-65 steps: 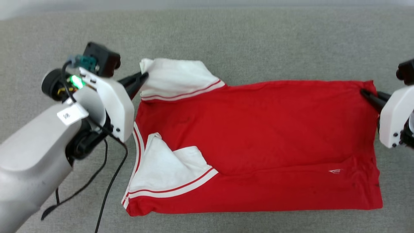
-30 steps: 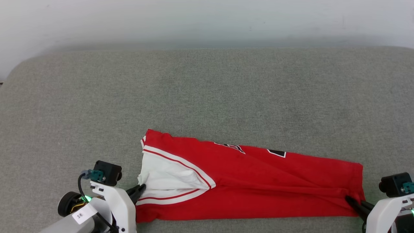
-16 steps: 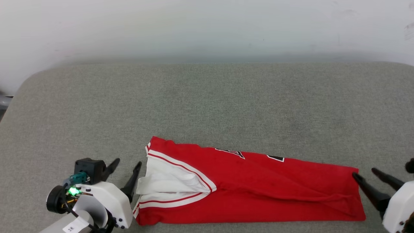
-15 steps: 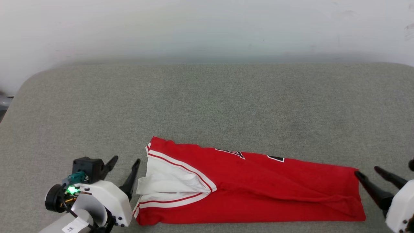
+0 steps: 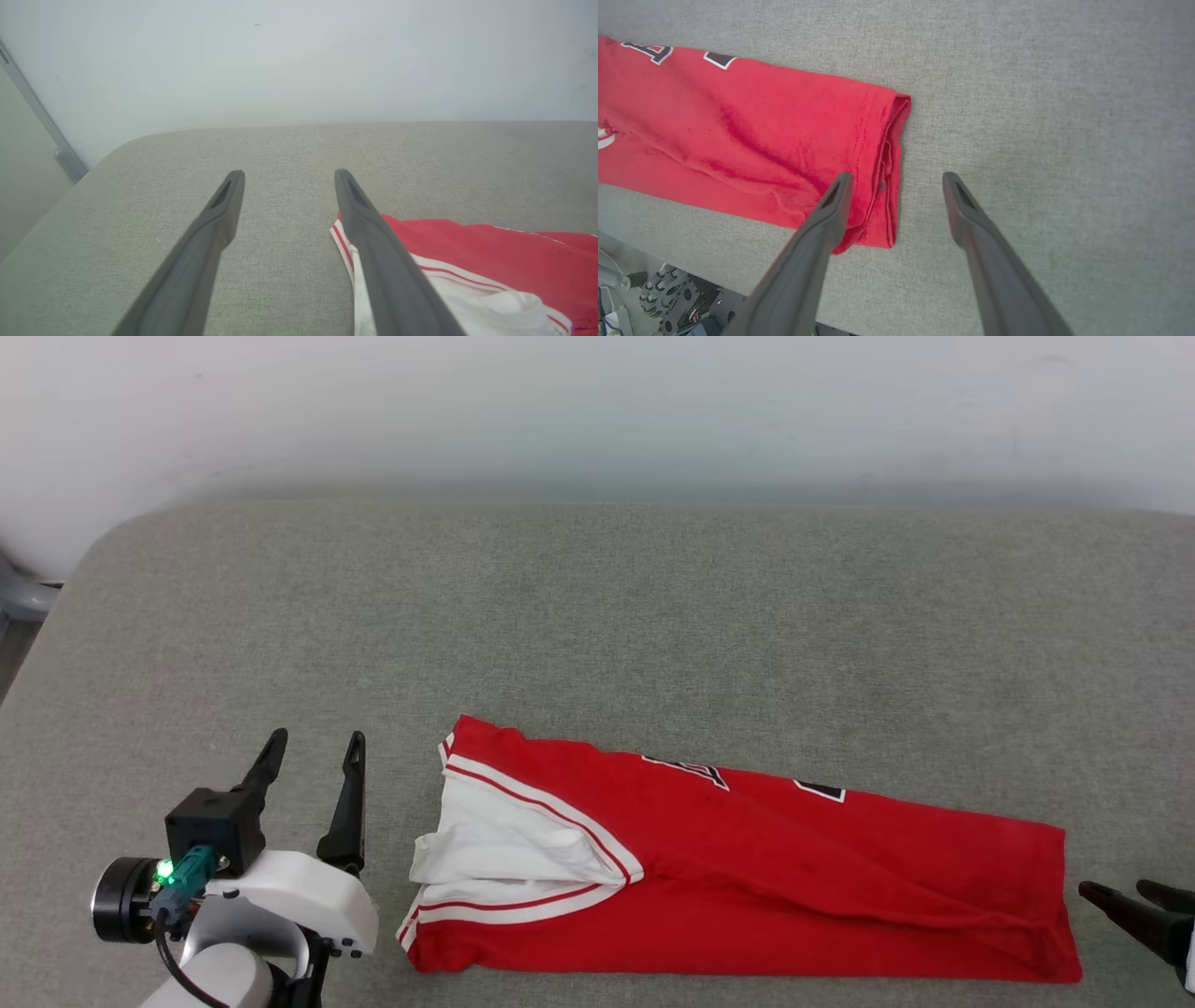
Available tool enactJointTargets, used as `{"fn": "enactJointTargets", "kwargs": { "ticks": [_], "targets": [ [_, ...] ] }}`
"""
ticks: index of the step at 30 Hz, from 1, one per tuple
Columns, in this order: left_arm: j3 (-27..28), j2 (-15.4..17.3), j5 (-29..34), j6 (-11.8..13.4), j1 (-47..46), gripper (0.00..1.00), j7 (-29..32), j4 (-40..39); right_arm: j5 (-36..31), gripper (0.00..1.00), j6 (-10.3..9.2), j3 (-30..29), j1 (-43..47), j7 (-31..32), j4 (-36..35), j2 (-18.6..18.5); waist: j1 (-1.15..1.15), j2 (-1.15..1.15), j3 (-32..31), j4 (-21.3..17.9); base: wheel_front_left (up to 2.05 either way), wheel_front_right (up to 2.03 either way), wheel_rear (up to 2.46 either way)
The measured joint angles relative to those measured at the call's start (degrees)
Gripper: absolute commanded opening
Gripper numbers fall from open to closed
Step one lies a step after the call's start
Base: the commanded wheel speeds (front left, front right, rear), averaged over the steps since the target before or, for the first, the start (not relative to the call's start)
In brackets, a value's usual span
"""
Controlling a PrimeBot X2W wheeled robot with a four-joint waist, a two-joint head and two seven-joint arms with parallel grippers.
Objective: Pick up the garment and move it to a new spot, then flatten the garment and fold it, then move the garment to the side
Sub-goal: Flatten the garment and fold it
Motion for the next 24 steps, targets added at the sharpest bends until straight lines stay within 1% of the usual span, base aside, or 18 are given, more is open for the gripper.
{"fn": "enactJointTargets", "kwargs": {
  "ticks": [2, 7, 12, 16, 20, 24],
  "targets": [
    [2.57, -1.38, 2.77, 0.45, 1.39, 1.00, 0.00, -0.58, -0.02, 1.00, 0.00, 0.19, -0.64, 0.85, 1.26, 0.53, 0.00, 0.00, 0.38, 0.42, 0.00, 0.00, 0.00],
    [8.75, -5.00, 9.09, 0.64, 4.70, 1.00, 0.00, -1.91, -0.65, 1.00, 0.00, 1.56, -1.91, 1.41, 4.60, 2.58, 0.00, 0.00, 1.44, 1.49, 0.00, 0.00, 0.00],
    [13.88, -8.73, 14.38, -0.16, 8.15, 1.00, 0.00, -2.97, -1.12, 1.00, 0.00, 3.70, -2.88, 0.66, 6.37, 4.08, 0.00, 0.00, 2.45, 2.36, 0.00, 0.00, 0.00],
    [16.34, -11.29, 18.80, -0.63, 10.10, 1.00, 0.00, -2.92, -1.32, 1.00, 0.00, 5.48, -3.97, -0.46, 7.58, 4.61, 0.00, 0.00, 3.05, 2.70, 0.00, 0.00, 0.00],
    [18.31, -14.27, 22.72, -1.64, 11.19, 1.00, 0.00, -3.44, -1.20, 1.00, 0.00, 7.51, -4.95, -1.21, 8.31, 4.97, 0.00, 0.00, 3.47, 3.02, 0.00, 0.00, 0.00],
    [20.64, -17.55, 25.84, -3.98, 11.82, 1.00, -0.01, -4.23, -0.71, 1.00, -0.01, 9.35, -6.06, -2.15, 9.35, 5.36, 0.00, 0.00, 3.68, 3.30, 0.00, 0.00, 0.00]
  ]
}}
